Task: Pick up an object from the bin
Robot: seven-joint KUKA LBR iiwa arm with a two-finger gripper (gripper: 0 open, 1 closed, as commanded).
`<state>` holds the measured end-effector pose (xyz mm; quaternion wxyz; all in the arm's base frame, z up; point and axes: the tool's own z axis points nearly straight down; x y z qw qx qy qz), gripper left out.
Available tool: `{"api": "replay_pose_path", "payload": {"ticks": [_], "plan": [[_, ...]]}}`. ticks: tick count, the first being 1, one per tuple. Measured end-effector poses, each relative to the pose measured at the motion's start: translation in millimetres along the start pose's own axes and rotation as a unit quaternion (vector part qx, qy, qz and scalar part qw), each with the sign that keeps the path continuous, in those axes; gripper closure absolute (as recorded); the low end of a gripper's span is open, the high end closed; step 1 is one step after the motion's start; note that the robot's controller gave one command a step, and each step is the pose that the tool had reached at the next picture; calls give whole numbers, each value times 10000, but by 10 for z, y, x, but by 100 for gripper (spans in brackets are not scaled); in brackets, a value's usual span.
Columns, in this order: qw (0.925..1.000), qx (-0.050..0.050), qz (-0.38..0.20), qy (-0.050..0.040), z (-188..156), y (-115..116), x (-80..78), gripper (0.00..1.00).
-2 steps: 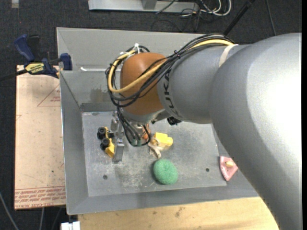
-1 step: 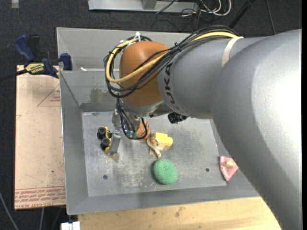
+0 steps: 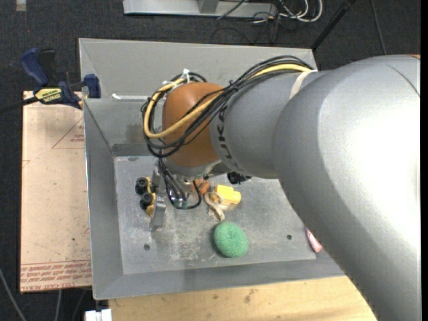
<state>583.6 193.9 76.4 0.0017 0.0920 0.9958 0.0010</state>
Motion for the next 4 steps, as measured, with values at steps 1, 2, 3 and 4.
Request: {"api": "replay_pose_path", "payload": {"ticks": [1,2,3,4], "plan": [[9958,5,918,16,66,-42,151,100],[9958,5,919,16,66,-42,151,100],[9957,22,920,39,25,-51,165,100],[9957,32,922,58,-187,-57,176,100]]}}
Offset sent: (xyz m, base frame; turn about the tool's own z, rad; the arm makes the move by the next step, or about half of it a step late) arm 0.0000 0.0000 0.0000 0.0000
